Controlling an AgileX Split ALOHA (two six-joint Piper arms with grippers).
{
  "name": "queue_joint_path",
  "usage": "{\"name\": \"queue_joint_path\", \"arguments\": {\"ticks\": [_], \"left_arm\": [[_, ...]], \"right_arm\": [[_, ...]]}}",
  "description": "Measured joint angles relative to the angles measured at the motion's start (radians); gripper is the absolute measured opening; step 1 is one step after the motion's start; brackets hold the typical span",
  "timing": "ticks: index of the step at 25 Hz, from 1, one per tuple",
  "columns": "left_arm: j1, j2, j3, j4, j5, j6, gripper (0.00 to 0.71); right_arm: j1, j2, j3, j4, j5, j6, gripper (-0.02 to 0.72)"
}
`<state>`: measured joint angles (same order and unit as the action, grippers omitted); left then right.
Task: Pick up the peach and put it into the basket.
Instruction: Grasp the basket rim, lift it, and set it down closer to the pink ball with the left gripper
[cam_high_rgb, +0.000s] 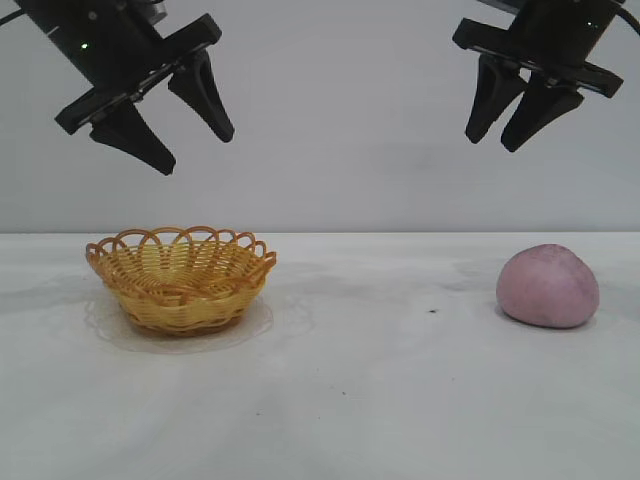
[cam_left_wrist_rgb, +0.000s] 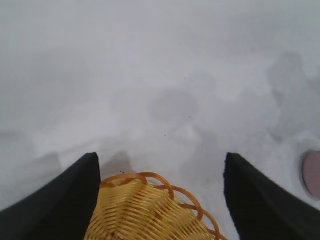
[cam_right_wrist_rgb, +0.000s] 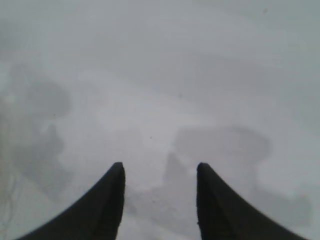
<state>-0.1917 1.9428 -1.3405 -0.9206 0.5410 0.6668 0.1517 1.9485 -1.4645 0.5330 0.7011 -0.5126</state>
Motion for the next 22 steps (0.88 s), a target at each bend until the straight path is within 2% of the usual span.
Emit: {"name": "queue_joint_path", "arguments": {"ticks": [12,16,19,20,22], "left_arm": [[0.0,0.0,0.0,0.0,0.017,0.008,0.515],[0.004,0.0,-0.048,0.076,0.133,0.061,0.515],[0.005,0.0,-0.144,0.222,0.257,0.073,0.515],[0.005,0.0,-0.175,0.277,0.306,0.073,0.47],[0.005,0.0,-0.249,0.37,0.405,0.076,0.459]], "right_arm": [[0.0,0.0,0.0,0.0,0.0,0.0,0.282],[0.0,0.0,0.0,0.0,0.0,0.0,0.282],[0.0,0.0,0.0,0.0,0.002,0.0,0.282],[0.0,0.0,0.0,0.0,0.004,0.0,0.282],[0.0,0.0,0.0,0.0,0.004,0.0,0.282]]}}
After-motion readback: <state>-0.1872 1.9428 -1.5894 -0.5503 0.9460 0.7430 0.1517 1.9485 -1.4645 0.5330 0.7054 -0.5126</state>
